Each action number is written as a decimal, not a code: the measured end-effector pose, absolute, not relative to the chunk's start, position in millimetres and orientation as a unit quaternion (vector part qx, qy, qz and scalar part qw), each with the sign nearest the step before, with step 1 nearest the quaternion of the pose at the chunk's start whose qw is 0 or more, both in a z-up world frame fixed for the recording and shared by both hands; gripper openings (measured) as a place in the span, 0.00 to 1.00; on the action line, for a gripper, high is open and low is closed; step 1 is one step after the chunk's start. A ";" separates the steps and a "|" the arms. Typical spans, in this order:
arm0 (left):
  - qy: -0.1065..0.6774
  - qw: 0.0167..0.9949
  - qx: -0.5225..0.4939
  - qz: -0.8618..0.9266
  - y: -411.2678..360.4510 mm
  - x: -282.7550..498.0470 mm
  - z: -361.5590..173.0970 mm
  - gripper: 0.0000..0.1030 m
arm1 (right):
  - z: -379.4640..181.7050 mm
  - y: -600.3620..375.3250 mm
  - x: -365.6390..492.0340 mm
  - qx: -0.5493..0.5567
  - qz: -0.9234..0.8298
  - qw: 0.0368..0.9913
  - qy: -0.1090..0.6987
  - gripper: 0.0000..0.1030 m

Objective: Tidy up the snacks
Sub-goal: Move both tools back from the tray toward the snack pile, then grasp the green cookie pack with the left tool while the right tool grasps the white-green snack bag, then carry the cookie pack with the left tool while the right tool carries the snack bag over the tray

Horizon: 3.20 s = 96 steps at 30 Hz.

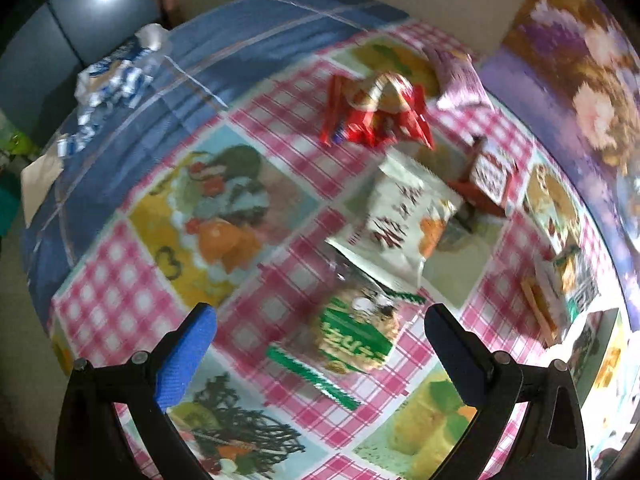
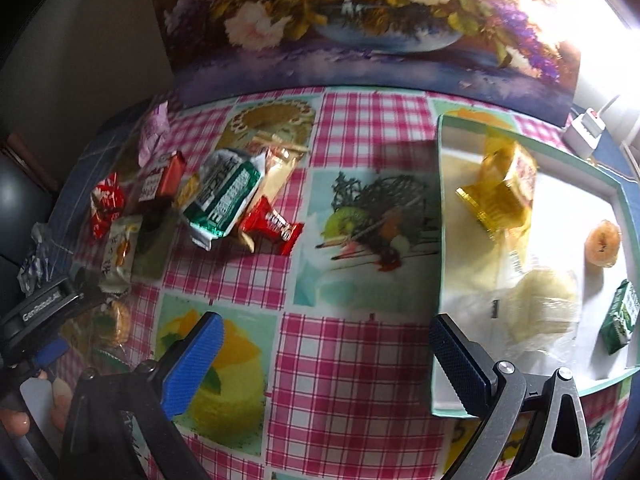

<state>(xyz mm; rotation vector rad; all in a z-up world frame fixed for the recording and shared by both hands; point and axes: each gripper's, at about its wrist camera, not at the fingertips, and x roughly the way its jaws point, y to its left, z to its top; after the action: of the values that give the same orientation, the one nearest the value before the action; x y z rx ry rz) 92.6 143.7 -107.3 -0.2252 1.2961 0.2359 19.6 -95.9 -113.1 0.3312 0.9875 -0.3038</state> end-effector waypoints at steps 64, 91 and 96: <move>0.605 0.794 -0.045 0.046 124.8 104.4 -120.2 0.56 | -98.5 -69.9 131.1 0.167 -0.159 0.848 0.478 0.56; 0.560 0.828 -0.002 -0.007 83.4 73.7 -68.2 0.54 | -72.2 -84.9 23.5 0.179 -0.179 0.870 0.424 0.55; 0.549 0.835 0.012 -0.015 69.5 71.3 -60.1 0.54 | -70.4 -106.8 16.0 0.201 -0.196 0.867 0.413 0.55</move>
<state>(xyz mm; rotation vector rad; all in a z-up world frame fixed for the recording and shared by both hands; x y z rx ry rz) 71.3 69.5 -60.1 0.0264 1.1635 -0.0322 16.0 -106.8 -70.4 0.4199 0.8650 -0.4094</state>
